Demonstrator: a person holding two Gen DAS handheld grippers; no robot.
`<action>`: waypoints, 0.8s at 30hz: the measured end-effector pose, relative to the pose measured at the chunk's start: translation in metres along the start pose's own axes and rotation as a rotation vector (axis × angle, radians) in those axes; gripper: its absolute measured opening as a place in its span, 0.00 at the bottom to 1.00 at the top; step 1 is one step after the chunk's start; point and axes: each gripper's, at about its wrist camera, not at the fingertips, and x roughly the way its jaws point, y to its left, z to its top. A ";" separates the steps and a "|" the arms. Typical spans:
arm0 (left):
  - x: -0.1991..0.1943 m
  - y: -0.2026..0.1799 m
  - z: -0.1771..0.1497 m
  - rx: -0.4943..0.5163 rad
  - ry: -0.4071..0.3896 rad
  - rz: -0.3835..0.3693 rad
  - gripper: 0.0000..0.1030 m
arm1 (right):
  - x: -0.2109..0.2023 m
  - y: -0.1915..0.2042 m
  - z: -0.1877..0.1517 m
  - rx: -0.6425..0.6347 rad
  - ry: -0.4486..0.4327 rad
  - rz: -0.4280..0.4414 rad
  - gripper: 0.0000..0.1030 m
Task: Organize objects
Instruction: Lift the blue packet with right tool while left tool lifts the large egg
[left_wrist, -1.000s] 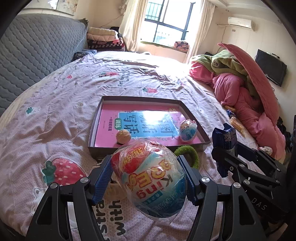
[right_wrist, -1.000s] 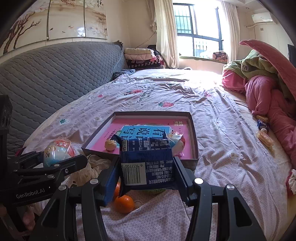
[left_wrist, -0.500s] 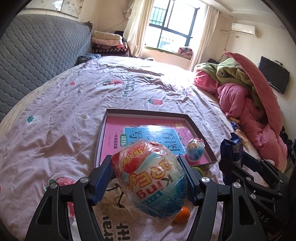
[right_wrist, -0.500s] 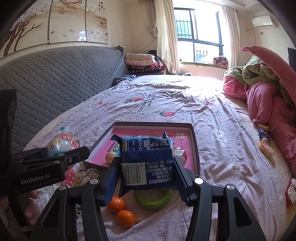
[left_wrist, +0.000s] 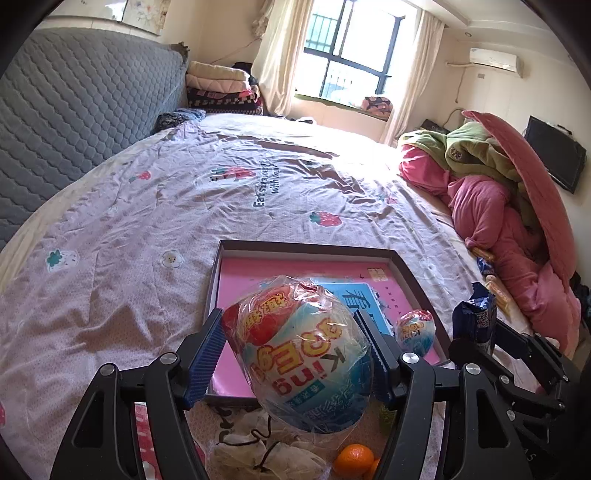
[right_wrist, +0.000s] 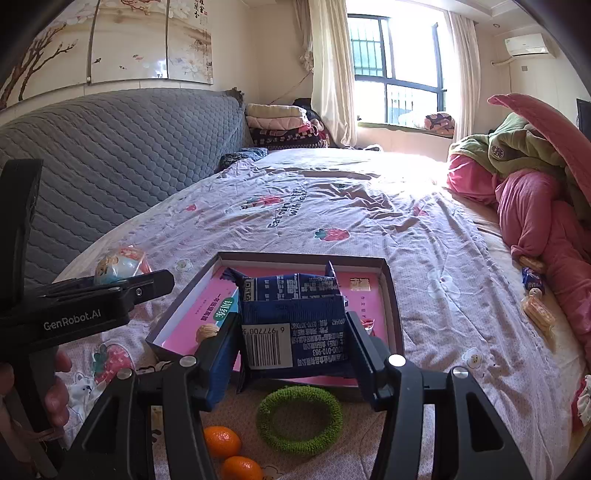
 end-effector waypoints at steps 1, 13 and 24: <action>0.003 0.001 0.001 -0.001 0.001 0.002 0.68 | 0.002 0.000 0.001 -0.001 0.002 0.002 0.54; 0.043 0.016 -0.001 -0.008 0.062 0.037 0.68 | 0.032 0.002 0.001 -0.005 0.047 0.010 0.54; 0.074 0.031 -0.019 -0.015 0.131 0.059 0.68 | 0.059 0.003 -0.010 -0.006 0.103 0.007 0.54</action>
